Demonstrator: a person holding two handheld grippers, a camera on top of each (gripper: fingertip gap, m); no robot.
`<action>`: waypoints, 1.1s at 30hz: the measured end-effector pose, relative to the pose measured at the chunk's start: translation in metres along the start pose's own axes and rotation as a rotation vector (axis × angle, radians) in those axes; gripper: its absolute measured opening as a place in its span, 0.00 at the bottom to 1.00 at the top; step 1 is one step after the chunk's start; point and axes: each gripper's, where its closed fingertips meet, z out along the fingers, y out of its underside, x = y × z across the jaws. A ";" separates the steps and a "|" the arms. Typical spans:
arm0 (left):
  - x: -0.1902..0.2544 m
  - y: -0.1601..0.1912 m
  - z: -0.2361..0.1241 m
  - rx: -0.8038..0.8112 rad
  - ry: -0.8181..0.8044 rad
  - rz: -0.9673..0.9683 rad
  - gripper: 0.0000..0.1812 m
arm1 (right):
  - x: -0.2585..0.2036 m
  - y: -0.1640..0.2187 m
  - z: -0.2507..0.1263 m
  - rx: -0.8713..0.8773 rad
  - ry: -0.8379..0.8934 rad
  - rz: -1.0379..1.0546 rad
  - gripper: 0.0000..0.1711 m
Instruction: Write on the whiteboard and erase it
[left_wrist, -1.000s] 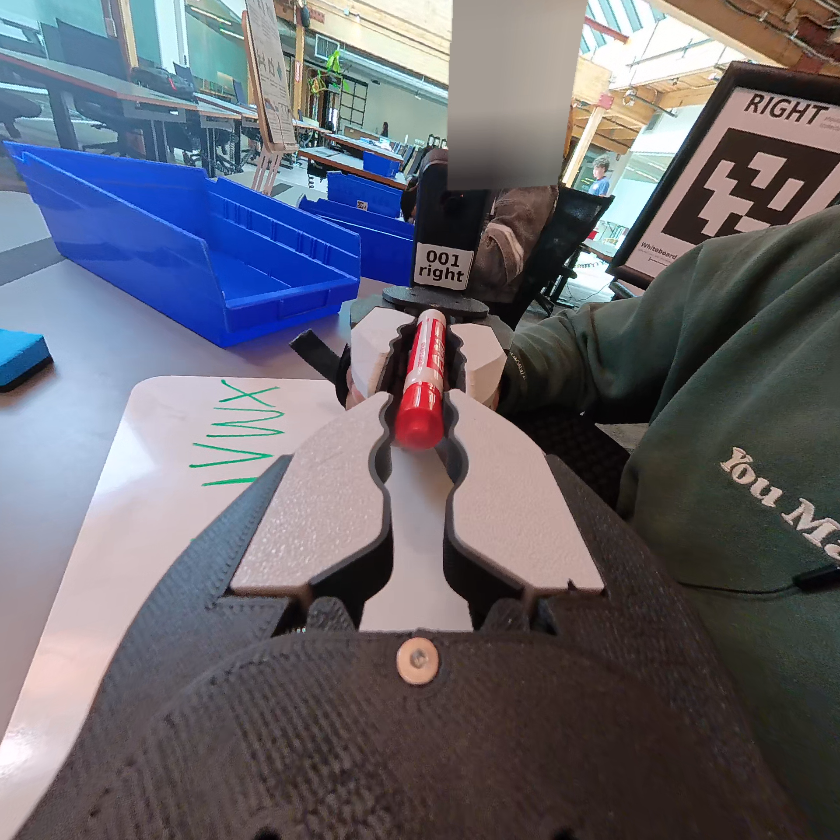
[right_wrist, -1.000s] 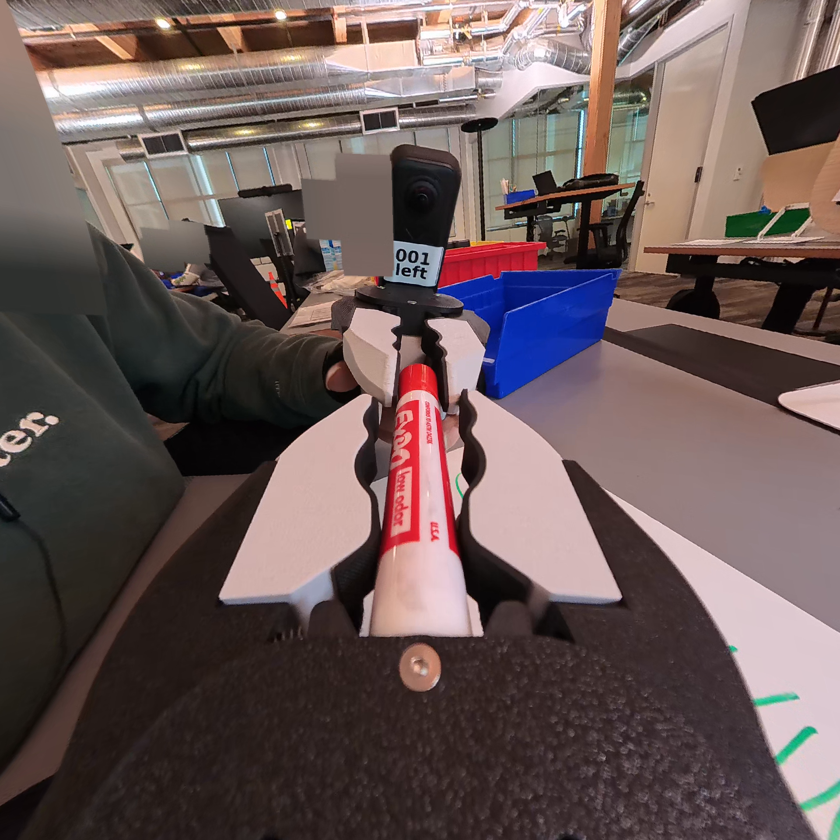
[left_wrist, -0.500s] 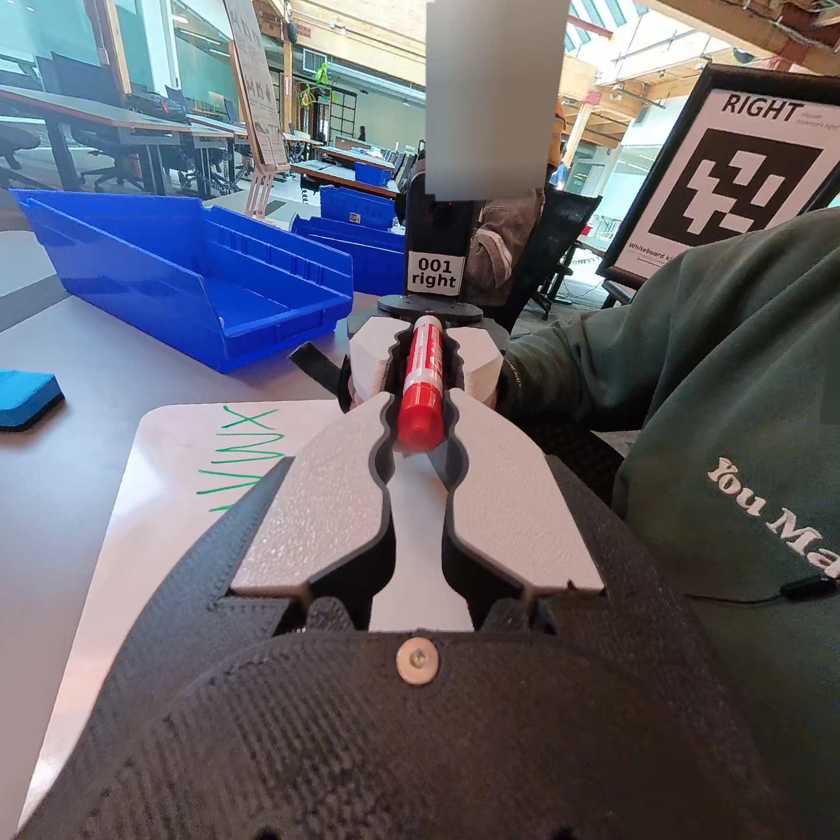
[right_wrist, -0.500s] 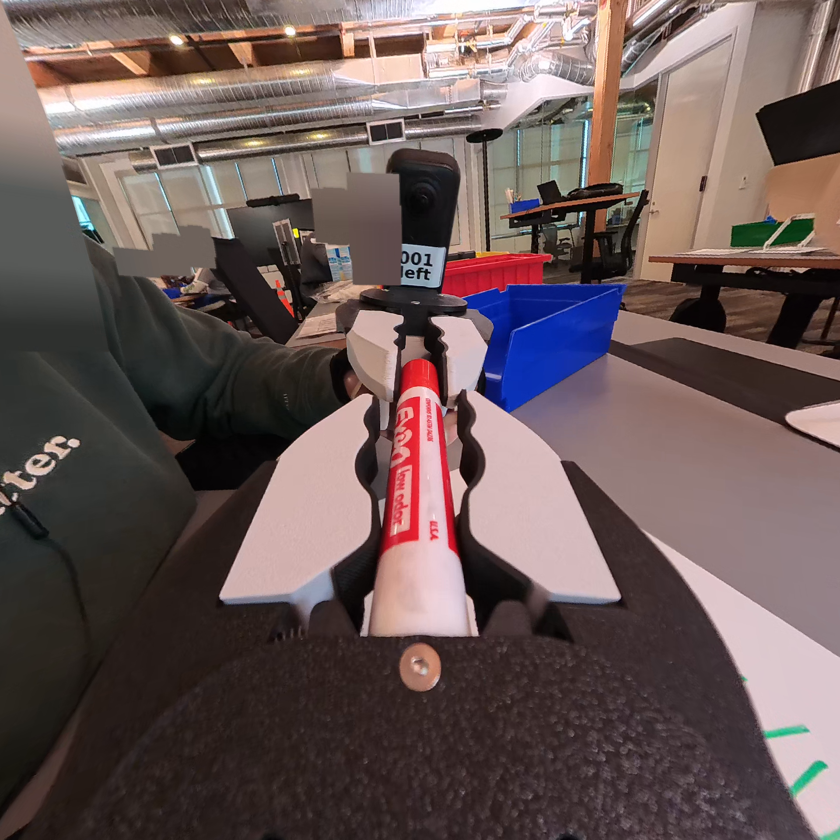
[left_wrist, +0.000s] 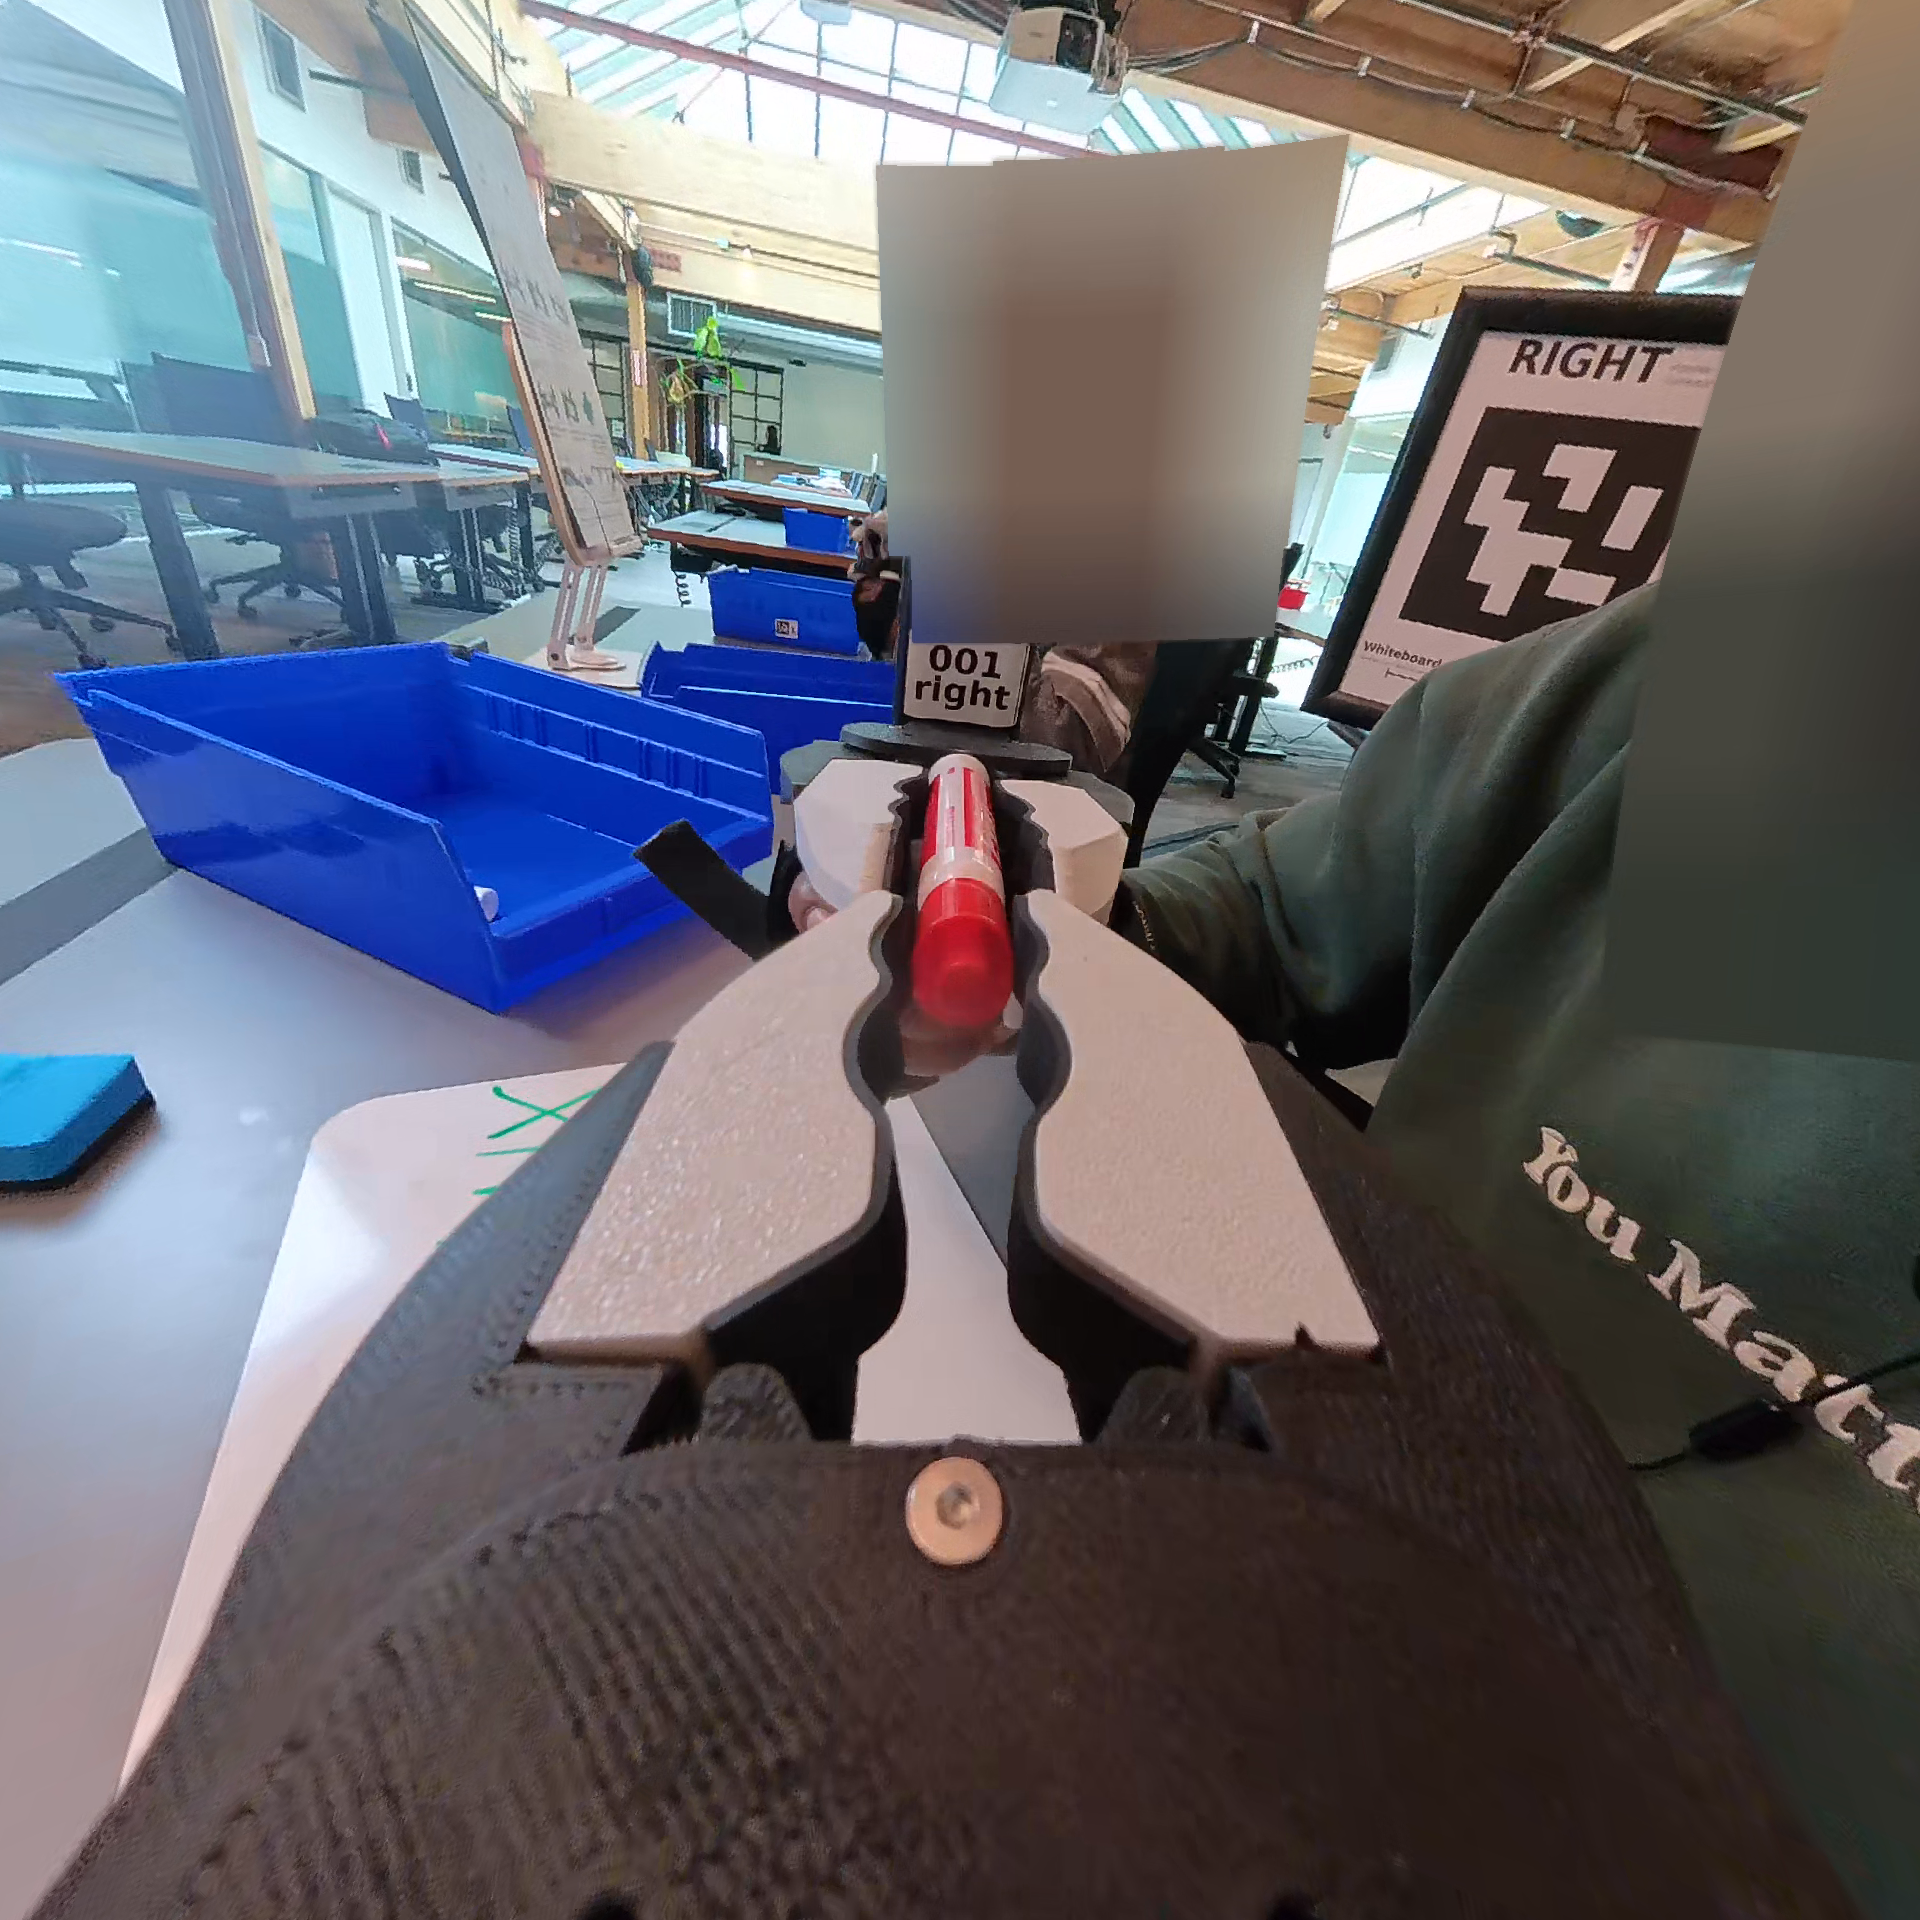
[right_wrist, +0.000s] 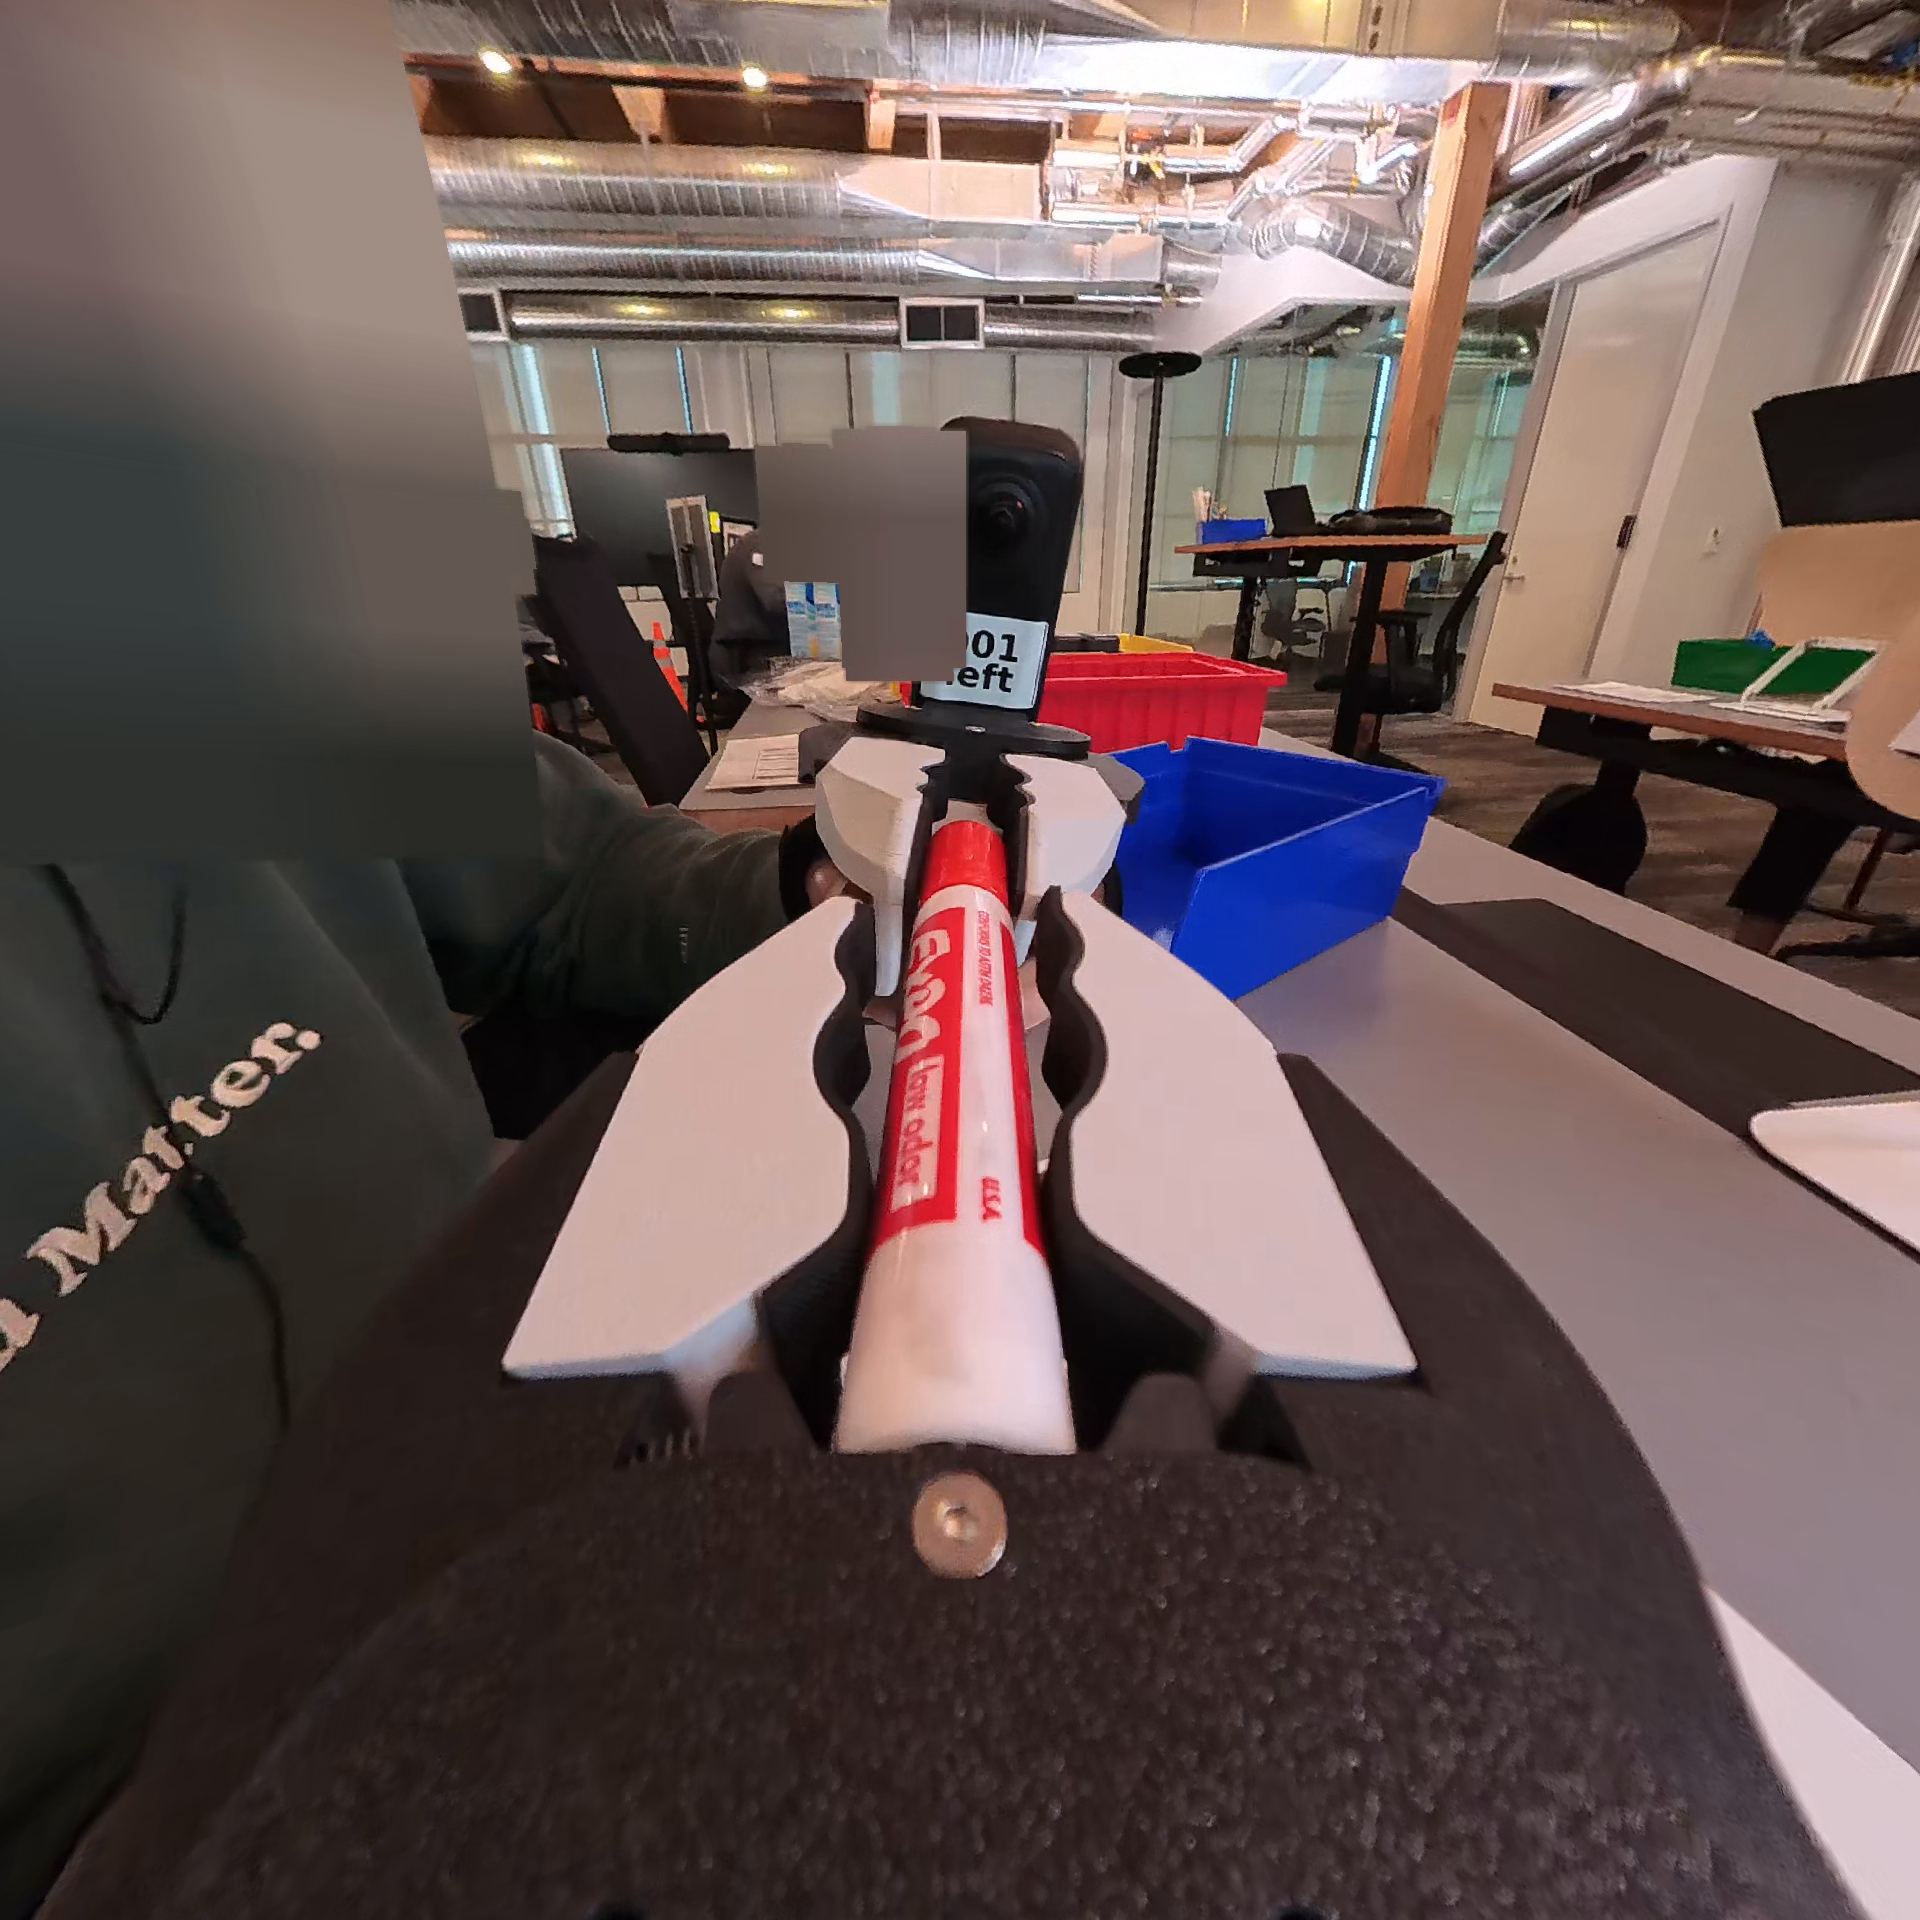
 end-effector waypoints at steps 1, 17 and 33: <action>-0.006 -0.012 -0.010 0.074 -0.027 -0.017 0.11 | 0.001 -0.004 -0.004 0.023 0.000 0.009 0.19; -0.068 0.040 -0.111 -0.024 -0.397 -0.050 0.11 | 0.066 -0.009 -0.084 0.047 0.276 -0.032 0.20; -0.003 0.025 -0.032 0.040 -0.142 0.052 0.11 | 0.003 0.027 0.013 0.016 -0.057 0.182 0.20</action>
